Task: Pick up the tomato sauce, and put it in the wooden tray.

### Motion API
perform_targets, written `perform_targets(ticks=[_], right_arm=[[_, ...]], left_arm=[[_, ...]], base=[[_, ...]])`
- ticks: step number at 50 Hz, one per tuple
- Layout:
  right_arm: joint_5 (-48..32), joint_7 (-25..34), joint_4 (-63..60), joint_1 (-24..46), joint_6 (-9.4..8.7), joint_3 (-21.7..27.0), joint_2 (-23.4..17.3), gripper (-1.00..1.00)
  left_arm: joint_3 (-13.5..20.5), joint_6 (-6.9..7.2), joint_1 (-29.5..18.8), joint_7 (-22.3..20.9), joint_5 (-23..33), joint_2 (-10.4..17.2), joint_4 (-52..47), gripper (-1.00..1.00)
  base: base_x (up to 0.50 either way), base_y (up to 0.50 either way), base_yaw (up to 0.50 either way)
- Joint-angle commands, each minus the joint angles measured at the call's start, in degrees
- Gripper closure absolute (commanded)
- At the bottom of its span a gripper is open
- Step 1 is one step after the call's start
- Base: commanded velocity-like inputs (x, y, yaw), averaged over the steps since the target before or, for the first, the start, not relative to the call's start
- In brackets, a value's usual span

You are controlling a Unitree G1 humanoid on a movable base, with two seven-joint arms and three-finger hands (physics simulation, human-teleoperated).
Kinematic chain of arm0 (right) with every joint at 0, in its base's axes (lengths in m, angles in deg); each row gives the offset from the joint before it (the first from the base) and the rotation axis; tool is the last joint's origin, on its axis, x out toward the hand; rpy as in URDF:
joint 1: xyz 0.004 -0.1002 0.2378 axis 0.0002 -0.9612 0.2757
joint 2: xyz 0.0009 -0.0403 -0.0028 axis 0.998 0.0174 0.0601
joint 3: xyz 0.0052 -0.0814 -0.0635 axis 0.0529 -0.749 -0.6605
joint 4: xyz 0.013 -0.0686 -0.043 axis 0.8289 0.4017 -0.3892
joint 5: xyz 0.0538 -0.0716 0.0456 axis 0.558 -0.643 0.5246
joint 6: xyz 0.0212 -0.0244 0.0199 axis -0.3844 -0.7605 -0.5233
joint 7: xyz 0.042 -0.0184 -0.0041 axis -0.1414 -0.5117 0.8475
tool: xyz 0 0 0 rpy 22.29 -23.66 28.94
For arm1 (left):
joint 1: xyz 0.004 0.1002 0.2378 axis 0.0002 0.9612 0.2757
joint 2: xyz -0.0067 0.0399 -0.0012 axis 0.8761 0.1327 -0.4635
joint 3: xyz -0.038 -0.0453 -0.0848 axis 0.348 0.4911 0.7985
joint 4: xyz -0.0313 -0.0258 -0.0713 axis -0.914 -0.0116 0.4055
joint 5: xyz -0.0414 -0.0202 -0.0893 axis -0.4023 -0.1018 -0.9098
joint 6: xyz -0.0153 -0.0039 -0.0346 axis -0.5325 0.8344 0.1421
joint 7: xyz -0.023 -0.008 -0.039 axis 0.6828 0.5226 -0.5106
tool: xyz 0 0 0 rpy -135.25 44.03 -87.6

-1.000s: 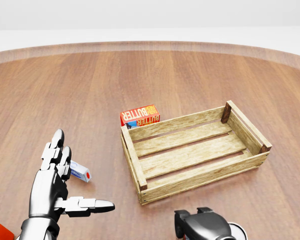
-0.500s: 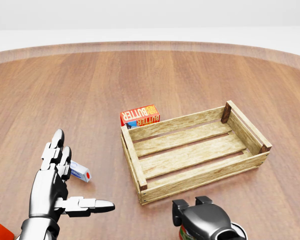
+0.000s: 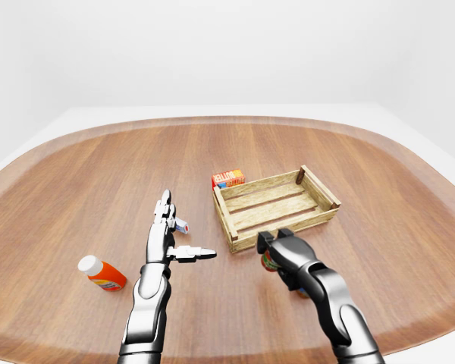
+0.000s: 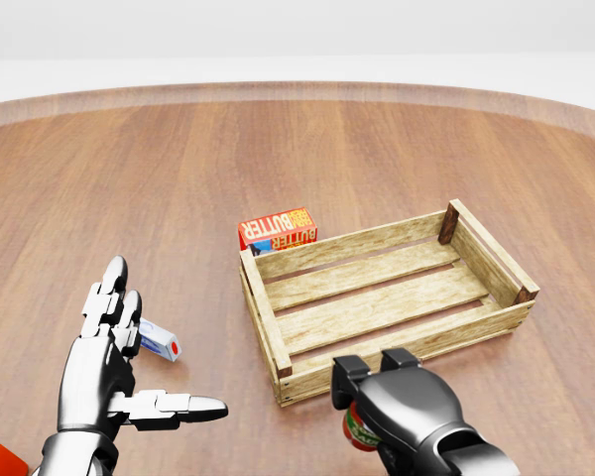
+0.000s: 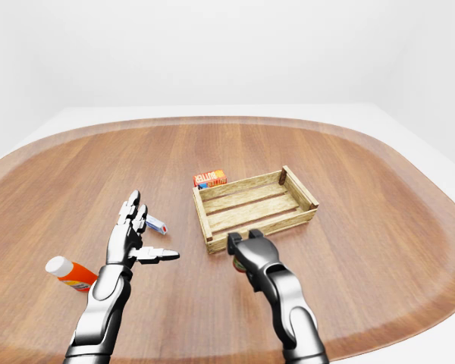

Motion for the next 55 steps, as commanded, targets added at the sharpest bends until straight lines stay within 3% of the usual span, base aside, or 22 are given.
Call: perform_targets(ticks=[1, 17, 37, 50, 55], right_arm=[[4.04, 3.34, -8.42, 0.42, 0.00, 1.24, 0.66, 1.00], [8.46, 6.30, -15.17, 4.99, 0.00, 4.78, 0.55, 1.00], [13.96, 5.25, -3.74, 23.65, 0.00, 8.82, -3.52, 1.00], [15.14, -4.43, 23.57, 40.58, 0.00, 8.39, -7.08, 1.00], [14.75, -11.68, 40.64, 49.56, 0.00, 7.66, -8.51, 1.00]], left_arm=[[0.00, -0.01, 0.00, 0.01, 0.01, 0.00, 0.00, -1.00], [-0.01, 0.01, 0.00, -0.02, 0.01, 0.01, 0.00, -1.00], [0.00, 0.02, 0.00, -0.01, -0.02, 0.00, -0.01, -1.00], [0.00, 0.02, 0.00, 0.00, 0.00, 0.00, -0.01, -1.00], [0.00, 0.01, 0.00, 0.00, 0.00, 0.00, 0.00, -1.00]], base=[[0.00, 0.00, 0.00], [0.00, 0.00, 0.00], [0.00, 0.00, 0.00], [0.00, 0.00, 0.00], [0.00, 0.00, 0.00]])
